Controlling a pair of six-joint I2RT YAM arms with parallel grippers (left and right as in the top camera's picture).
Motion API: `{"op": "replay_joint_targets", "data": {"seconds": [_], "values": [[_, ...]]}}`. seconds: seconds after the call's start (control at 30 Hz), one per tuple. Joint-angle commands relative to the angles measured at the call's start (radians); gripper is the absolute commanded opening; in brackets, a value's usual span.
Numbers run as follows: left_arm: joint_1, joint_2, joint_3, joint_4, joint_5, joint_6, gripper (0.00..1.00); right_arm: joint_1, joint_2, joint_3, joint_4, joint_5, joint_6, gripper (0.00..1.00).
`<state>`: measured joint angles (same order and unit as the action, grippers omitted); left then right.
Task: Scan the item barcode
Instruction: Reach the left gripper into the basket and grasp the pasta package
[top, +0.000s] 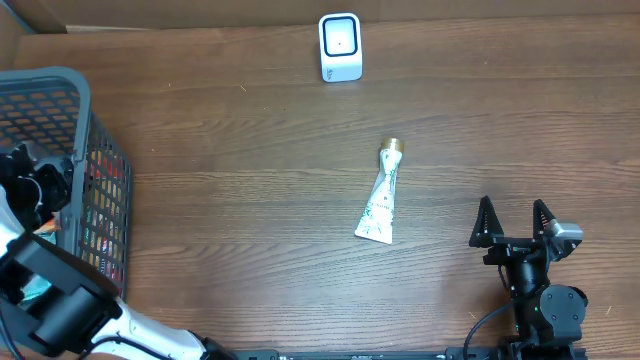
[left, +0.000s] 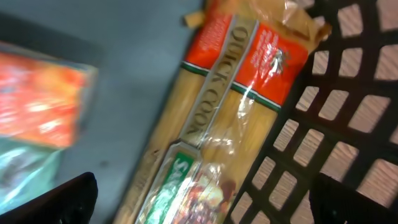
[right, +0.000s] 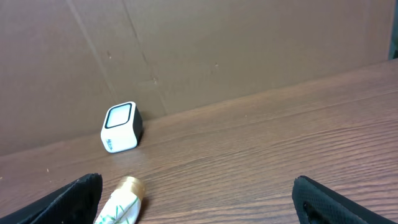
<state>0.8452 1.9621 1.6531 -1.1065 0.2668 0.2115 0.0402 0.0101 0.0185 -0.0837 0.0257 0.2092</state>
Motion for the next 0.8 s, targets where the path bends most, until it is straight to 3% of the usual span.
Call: {"op": "replay_joint_targets", "data": {"seconds": [0.0, 0.3, 0.47, 0.77], "values": [[-0.005, 0.046, -0.004, -0.003, 0.097, 0.082, 0.99, 0.006, -0.007, -0.011, 0.003, -0.002, 0.004, 1.0], [-0.015, 0.089, -0.005, 0.041, 0.09, 0.142, 0.99, 0.006, -0.007, -0.011, 0.003, -0.002, 0.004, 1.0], [-0.022, 0.092, -0.021, 0.072, 0.032, 0.163, 0.93, 0.006, -0.007, -0.011, 0.003, -0.002, 0.004, 1.0], [-0.024, 0.092, -0.133, 0.212, 0.005, 0.164, 0.95, 0.006, -0.007, -0.011, 0.003, -0.002, 0.004, 1.0]]}}
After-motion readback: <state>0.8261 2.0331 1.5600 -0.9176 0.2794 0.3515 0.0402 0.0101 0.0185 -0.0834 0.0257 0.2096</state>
